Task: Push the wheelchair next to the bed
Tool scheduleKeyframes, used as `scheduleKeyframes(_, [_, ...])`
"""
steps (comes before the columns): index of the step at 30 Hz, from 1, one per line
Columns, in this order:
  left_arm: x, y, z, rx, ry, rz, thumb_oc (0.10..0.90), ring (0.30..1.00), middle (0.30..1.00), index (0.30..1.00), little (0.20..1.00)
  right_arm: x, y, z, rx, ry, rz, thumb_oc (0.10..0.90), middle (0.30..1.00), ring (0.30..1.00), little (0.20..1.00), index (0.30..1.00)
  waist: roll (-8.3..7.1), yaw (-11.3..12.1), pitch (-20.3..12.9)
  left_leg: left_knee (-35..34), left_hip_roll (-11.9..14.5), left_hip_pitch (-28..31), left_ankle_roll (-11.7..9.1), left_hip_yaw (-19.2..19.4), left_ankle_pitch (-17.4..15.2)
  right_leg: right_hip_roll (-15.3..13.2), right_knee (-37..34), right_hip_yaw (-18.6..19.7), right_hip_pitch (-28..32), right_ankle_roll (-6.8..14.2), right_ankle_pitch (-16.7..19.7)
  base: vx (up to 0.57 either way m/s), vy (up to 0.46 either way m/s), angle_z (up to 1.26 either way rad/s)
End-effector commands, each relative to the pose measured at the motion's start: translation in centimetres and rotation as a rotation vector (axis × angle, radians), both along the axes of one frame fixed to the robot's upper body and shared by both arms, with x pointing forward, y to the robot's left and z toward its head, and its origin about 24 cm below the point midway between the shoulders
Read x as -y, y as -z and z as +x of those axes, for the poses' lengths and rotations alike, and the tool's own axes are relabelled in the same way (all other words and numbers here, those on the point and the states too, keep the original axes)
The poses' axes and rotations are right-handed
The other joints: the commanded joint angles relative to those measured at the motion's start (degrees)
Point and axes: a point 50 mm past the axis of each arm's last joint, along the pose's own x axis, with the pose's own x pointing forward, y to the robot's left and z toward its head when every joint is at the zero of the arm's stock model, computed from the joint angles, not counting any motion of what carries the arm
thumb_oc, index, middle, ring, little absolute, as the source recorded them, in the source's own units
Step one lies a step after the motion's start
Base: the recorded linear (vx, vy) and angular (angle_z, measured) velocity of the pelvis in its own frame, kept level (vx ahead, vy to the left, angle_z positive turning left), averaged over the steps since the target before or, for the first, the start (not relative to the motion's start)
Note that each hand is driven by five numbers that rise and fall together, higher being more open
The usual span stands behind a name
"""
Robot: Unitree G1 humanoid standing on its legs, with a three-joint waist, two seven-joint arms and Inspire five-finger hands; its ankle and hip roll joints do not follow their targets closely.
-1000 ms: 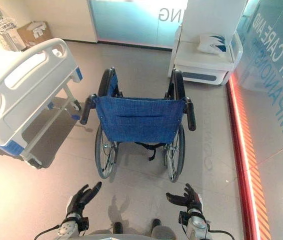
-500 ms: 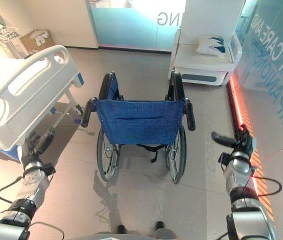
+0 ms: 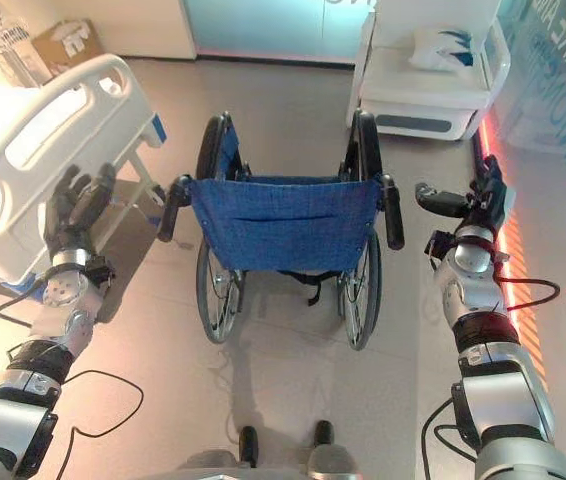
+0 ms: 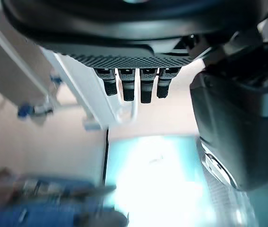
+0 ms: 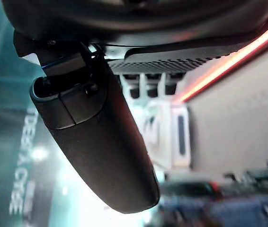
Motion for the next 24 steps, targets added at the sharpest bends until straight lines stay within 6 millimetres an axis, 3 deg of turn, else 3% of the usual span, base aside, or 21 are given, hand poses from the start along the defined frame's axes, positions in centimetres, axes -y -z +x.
scheduleKeyframes(1, [1.1,-7.5,1.6,0.238,0.158,0.183,0.800,0.900,0.900,0.900,0.900,-1.4,-6.7,1.0,0.174,-0.166,-0.202,0.800,0.900,0.900,0.900,0.900,-0.94,0.64,-3.27,4.80,-1.52,-4.04,-0.77,-2.04,-6.58,-0.21,7.50,-1.48,-3.25,-1.32,-7.58,-0.06,-0.008,0.01])
scheduleKeyframes(12, [1.9,-8.1,1.9,0.144,0.334,0.344,0.800,0.900,0.900,0.900,0.900,-3.9,-6.3,1.3,0.093,-0.353,-0.303,0.800,0.900,0.900,0.900,0.900,-1.46,0.92,-2.79,4.93,-1.59,-4.89,-0.63,-1.98,-6.22,-0.01,7.12,-1.34,-3.74,-1.05,-6.92,-0.04,-0.012,-0.02])
scheduleKeyframes(24, [1.1,-8.6,2.7,0.001,0.324,0.543,0.800,0.900,0.900,0.900,0.900,-4.1,-8.3,1.7,0.167,-0.284,-0.299,0.800,0.900,0.900,0.900,0.900,-1.12,1.00,-2.15,5.84,-1.65,-5.82,-0.55,-2.04,-6.31,0.14,7.20,-0.83,-4.20,-0.81,-6.69,-0.02,-0.007,0.00])
